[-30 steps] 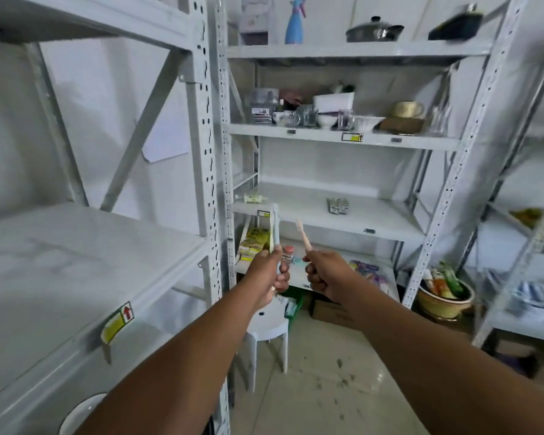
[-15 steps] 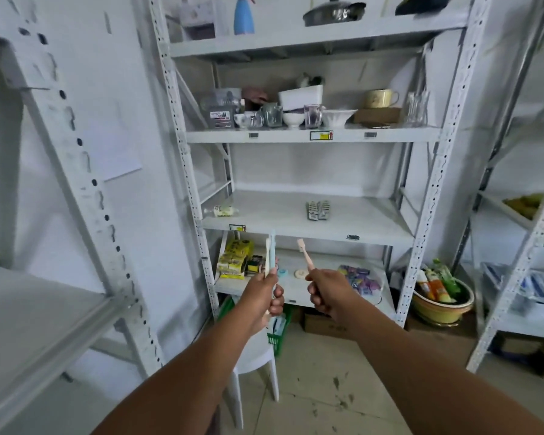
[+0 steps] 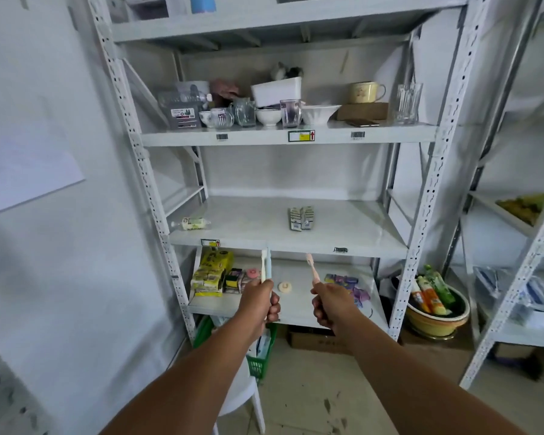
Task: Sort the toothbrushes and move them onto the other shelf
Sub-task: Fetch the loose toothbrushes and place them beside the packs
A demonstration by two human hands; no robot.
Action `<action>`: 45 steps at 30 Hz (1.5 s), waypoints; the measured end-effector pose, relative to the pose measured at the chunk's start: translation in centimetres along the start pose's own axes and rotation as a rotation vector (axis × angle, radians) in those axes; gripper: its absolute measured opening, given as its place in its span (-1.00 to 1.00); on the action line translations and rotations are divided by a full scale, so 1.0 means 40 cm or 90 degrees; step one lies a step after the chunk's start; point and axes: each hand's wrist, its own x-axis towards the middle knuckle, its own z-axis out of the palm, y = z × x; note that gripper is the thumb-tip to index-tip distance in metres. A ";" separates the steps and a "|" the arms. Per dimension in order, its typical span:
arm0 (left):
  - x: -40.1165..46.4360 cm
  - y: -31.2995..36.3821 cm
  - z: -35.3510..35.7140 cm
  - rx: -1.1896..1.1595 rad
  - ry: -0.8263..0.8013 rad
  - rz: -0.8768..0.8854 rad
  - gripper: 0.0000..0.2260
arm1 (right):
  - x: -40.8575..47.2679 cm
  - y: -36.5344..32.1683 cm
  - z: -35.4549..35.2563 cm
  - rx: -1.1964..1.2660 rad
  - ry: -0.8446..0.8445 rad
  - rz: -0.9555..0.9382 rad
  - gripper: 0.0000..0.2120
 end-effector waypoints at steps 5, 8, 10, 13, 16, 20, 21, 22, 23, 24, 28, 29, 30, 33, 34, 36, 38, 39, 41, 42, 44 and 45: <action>0.184 0.045 0.014 0.008 -0.008 0.024 -0.92 | 0.152 -0.051 0.050 -0.003 0.040 0.006 -0.77; 0.302 0.082 0.017 0.013 -0.021 0.010 -0.90 | 0.262 -0.084 0.076 -0.004 0.063 0.016 -0.78; 0.346 0.097 0.019 0.024 -0.019 0.013 -0.91 | 0.300 -0.101 0.080 -0.003 0.073 0.022 -0.79; 0.442 0.119 0.024 0.027 -0.024 0.016 -0.90 | 0.380 -0.127 0.098 0.009 0.079 0.026 -0.80; 0.535 0.126 0.042 0.042 -0.032 0.009 -0.84 | 0.471 -0.145 0.102 0.011 0.088 0.040 -0.77; 0.655 0.131 0.081 0.035 -0.050 0.000 -0.85 | 0.600 -0.161 0.096 0.030 0.089 0.047 -0.75; 0.688 0.132 0.092 0.037 -0.048 -0.002 -0.85 | 0.634 -0.166 0.091 0.031 0.090 0.045 -0.75; 0.723 0.133 0.104 0.040 -0.048 -0.002 -0.85 | 0.669 -0.173 0.085 0.025 0.091 0.040 -0.74; 0.756 0.137 0.117 0.041 -0.051 0.002 -0.85 | 0.705 -0.181 0.077 0.018 0.093 0.037 -0.73; 0.788 0.141 0.130 0.042 -0.055 0.008 -0.85 | 0.742 -0.189 0.069 0.010 0.096 0.034 -0.72; 0.914 0.152 0.191 0.041 -0.032 0.013 -0.84 | 0.893 -0.221 0.028 0.002 0.100 0.042 -0.72; 0.948 0.155 0.205 0.037 -0.027 0.009 -0.84 | 0.931 -0.228 0.017 -0.002 0.097 0.052 -0.72; 0.982 0.158 0.219 0.034 -0.024 0.004 -0.84 | 0.970 -0.233 0.006 -0.005 0.094 0.060 -0.71; 1.068 0.167 0.244 0.031 0.010 -0.002 -0.86 | 1.075 -0.247 -0.011 -0.013 0.075 0.075 -0.73; 1.089 0.168 0.246 0.034 0.022 -0.005 -0.87 | 1.104 -0.247 -0.010 -0.018 0.069 0.082 -0.74; 1.129 0.169 0.244 0.038 0.043 -0.016 -0.88 | 1.150 -0.243 0.002 -0.021 0.057 0.095 -0.78; 1.179 0.168 0.237 0.043 0.063 -0.031 -0.88 | 1.190 -0.235 0.021 -0.025 0.049 0.103 -0.81; 1.209 0.167 0.232 0.048 0.074 -0.033 -0.88 | 1.209 -0.230 0.032 -0.032 0.049 0.106 -0.83; 1.267 0.165 0.223 0.077 0.094 -0.024 -0.88 | 1.248 -0.226 0.057 -0.053 0.047 0.111 -0.84; 1.292 0.165 0.216 0.099 0.101 -0.020 -0.87 | 1.269 -0.224 0.073 -0.064 0.047 0.117 -0.84; 1.341 0.169 0.197 0.129 0.116 -0.019 -0.85 | 1.315 -0.219 0.114 -0.079 0.050 0.138 -0.84; 1.369 0.168 0.185 0.138 0.125 -0.018 -0.83 | 1.342 -0.216 0.136 -0.083 0.053 0.146 -0.84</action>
